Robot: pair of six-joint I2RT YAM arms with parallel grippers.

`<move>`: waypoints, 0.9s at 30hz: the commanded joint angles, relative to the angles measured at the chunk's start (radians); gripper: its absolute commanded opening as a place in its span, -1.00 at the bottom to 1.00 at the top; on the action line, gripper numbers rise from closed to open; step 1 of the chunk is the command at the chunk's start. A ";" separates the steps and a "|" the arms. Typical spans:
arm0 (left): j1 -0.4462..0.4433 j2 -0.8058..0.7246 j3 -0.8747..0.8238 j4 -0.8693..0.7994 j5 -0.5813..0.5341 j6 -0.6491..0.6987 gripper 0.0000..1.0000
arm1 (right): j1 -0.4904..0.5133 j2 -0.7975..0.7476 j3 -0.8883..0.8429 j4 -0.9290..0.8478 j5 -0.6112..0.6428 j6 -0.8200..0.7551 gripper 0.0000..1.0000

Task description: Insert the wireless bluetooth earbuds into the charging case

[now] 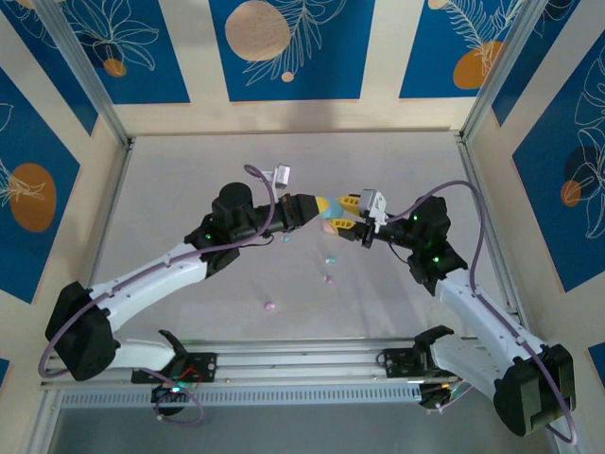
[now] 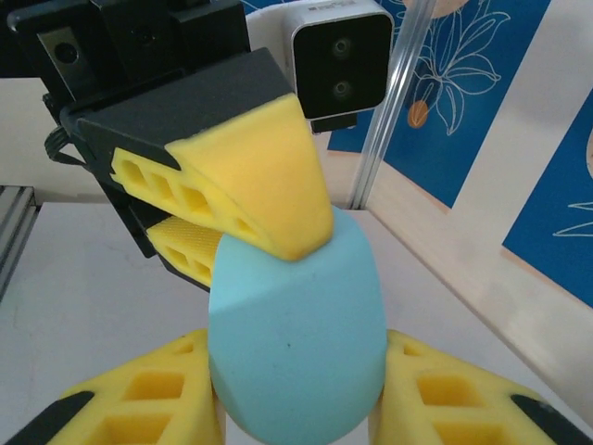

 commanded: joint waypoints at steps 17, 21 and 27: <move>0.003 -0.180 -0.082 -0.052 0.162 1.024 0.14 | -0.093 0.123 0.355 -0.573 -0.534 0.012 -0.41; 0.003 -0.157 -0.083 0.028 0.192 0.999 0.14 | -0.081 0.129 0.361 -0.579 -0.526 0.005 -0.41; 0.000 -0.120 -0.057 0.048 0.212 0.964 0.15 | -0.065 0.134 0.358 -0.582 -0.501 -0.020 -0.40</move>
